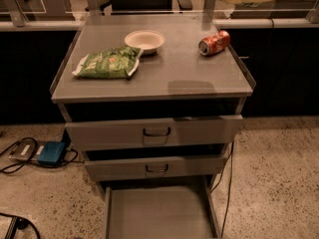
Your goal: Pick green can from bottom drawer and place on counter
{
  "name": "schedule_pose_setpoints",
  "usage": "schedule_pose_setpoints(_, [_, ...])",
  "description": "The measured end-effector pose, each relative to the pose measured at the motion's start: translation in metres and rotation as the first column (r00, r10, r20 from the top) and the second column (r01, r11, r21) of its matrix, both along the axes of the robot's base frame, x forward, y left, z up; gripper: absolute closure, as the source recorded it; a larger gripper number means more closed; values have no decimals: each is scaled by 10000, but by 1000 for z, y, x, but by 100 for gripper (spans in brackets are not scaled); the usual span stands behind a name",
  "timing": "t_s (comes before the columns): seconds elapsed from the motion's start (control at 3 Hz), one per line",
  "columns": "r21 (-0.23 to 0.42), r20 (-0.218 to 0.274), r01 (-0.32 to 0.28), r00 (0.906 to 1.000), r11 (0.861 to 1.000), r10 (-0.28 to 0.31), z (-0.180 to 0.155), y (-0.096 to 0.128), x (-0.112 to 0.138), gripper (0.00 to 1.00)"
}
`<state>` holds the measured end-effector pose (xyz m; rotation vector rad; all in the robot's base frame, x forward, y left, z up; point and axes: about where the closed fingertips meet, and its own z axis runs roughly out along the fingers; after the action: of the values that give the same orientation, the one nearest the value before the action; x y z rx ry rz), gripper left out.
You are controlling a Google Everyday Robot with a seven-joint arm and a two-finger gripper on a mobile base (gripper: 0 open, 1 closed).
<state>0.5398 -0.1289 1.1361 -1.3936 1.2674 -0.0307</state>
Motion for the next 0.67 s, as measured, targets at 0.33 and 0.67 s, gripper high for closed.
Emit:
schedule_pose_setpoints(0.33, [132, -168, -9, 9999, 9999, 11, -23, 15, 21, 100])
schedule_pose_setpoints(0.67, [231, -448, -103, 9989, 9997, 113, -60, 43, 58, 100])
